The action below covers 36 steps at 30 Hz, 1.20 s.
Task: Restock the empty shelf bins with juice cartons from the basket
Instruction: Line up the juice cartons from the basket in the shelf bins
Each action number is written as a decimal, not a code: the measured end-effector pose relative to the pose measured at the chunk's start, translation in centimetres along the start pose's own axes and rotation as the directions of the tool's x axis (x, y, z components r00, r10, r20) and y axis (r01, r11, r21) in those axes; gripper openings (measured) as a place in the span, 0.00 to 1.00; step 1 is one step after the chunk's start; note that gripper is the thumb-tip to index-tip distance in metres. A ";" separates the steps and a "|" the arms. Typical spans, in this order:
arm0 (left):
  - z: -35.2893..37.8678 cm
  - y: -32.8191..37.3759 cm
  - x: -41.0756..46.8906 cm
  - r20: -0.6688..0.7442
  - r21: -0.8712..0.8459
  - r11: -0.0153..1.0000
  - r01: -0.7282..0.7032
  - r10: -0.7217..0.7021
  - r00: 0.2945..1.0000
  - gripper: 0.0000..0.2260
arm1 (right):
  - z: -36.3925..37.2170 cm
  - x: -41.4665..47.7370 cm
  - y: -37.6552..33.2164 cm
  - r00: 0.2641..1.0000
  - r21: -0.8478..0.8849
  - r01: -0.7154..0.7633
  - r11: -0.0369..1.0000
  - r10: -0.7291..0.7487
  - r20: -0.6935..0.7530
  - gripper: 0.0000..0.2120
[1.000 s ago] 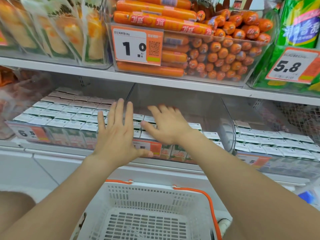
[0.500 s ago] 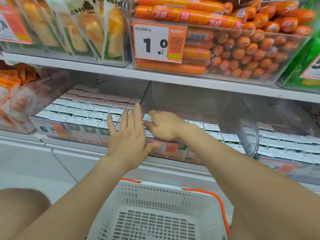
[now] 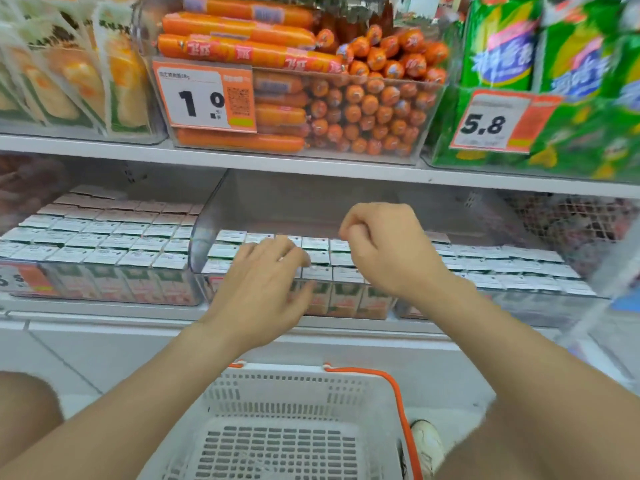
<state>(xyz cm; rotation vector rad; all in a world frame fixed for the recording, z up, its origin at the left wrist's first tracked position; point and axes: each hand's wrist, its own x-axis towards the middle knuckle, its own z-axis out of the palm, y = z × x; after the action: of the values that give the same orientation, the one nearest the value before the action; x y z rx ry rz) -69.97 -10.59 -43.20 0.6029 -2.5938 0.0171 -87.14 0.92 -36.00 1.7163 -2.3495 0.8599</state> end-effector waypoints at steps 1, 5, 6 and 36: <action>0.2 1.2 0.7 0.032 -0.002 1.000 -0.010 0.010 0.999 0.14 | -1.3 -0.7 1.6 0.998 0.041 -0.057 0.998 0.058 -0.027 0.16; 2.3 6.7 3.9 0.062 -0.061 0.998 0.008 -0.004 0.998 0.20 | -2.9 -1.6 8.2 0.983 -0.098 -0.152 0.984 0.140 -0.120 0.12; 3.1 8.0 4.7 0.053 -0.082 0.997 0.011 -0.007 0.999 0.22 | -2.6 -1.6 10.0 0.984 -0.191 -0.153 0.970 0.132 -0.117 0.11; 6.8 14.8 8.9 0.116 0.051 0.998 0.024 -0.030 0.993 0.42 | 0.9 2.1 19.0 0.937 -0.214 -0.110 0.971 0.173 0.303 0.28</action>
<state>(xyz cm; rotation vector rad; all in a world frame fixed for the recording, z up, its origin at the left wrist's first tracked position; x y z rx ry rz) -86.20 -1.68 -43.87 0.6754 -2.7044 0.0388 -104.87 2.55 -43.14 1.7320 -2.6871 0.3688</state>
